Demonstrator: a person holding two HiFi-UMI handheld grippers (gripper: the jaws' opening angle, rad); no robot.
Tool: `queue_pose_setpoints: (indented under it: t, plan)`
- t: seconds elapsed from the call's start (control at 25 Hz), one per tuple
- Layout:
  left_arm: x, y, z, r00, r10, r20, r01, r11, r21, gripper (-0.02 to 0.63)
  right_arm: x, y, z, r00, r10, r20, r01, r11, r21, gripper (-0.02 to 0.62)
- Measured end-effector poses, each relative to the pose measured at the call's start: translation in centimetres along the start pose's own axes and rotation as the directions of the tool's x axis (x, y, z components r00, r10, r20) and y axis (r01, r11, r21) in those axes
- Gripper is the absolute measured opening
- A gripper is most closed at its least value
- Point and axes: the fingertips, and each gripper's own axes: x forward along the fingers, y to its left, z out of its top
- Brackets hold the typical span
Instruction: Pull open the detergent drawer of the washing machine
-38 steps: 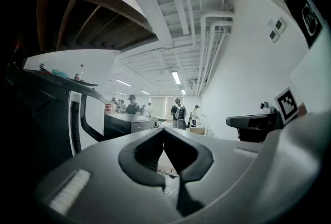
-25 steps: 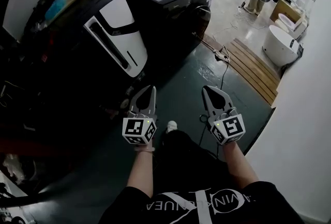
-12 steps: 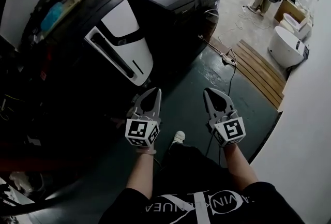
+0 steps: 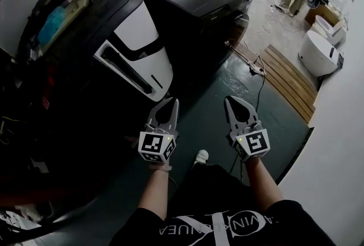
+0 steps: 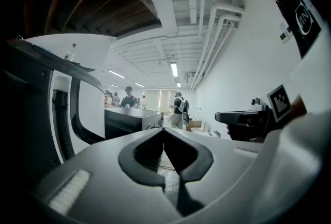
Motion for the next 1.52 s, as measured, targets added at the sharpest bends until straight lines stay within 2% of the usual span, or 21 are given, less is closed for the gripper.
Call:
queue_pose_setpoints:
  t: [0.32, 0.48, 0.72, 1.12, 1.32, 1.52]
  plan:
    - [4.4, 2.4, -0.7, 0.997, -0.069, -0.026, 0.068, 0.997, -0.024, 0.015, 5.2, -1.4, -0.7, 1.0, -0.011, -0.025, 0.012, 0.999, 0.039, 0.014]
    - [6.6, 3.1, -0.9, 0.996, -0.085, -0.025, 0.085, 0.996, -0.031, 0.061, 6.9, -2.6, -1.5, 0.999, -0.013, -0.035, 0.014, 1.0, 0.024, 0.014]
    - [8.6, 3.6, -1.0, 0.995, -0.094, -0.029, 0.092, 0.994, -0.051, 0.064, 7.5, -3.5, -1.9, 0.999, -0.004, -0.042, 0.003, 1.0, -0.011, 0.014]
    - [13.3, 3.3, -1.7, 0.987, -0.151, -0.06, 0.148, 0.987, -0.057, 0.072, 8.7, -7.1, -3.0, 0.996, -0.056, -0.063, 0.057, 0.998, 0.013, 0.014]
    - [16.8, 4.0, -2.3, 0.985, -0.163, -0.06, 0.158, 0.984, -0.079, 0.072, 10.9, -8.8, -3.7, 0.997, -0.04, -0.071, 0.041, 0.999, 0.01, 0.014]
    - [20.8, 5.1, -2.8, 0.983, -0.173, -0.057, 0.167, 0.982, -0.093, 0.072, 14.5, -10.2, -3.9, 0.997, 0.009, -0.075, -0.012, 0.999, -0.038, 0.014]
